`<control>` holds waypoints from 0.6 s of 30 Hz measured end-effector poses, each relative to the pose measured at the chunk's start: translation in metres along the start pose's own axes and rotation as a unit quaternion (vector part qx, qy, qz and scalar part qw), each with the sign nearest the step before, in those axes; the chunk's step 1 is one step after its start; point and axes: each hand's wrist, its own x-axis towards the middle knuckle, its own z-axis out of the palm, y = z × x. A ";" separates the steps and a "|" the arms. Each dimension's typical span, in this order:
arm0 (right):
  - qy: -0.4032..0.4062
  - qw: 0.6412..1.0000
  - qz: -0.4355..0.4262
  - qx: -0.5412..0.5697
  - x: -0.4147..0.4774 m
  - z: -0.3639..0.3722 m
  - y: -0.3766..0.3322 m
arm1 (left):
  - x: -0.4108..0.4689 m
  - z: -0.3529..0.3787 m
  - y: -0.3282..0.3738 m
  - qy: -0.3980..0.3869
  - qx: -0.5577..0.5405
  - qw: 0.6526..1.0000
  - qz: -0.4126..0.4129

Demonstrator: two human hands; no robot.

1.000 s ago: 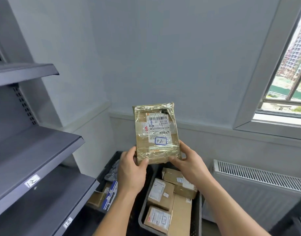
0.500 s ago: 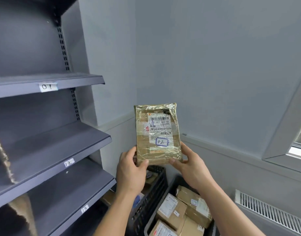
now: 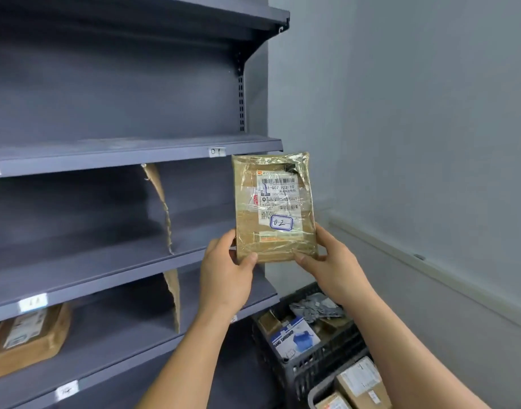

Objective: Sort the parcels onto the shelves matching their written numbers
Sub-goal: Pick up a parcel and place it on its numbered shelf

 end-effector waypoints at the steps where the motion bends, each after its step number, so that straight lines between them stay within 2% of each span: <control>1: -0.013 1.000 -0.007 0.010 0.001 0.008 -0.006 | -0.002 -0.012 -0.002 0.013 0.005 1.000 -0.005; 7: -0.086 0.994 -0.059 0.040 0.005 0.058 -0.047 | -0.013 -0.080 -0.015 0.087 0.040 0.995 -0.019; 18: -0.146 0.975 -0.150 0.079 0.012 0.144 -0.142 | -0.010 -0.207 -0.028 0.193 0.070 0.979 -0.016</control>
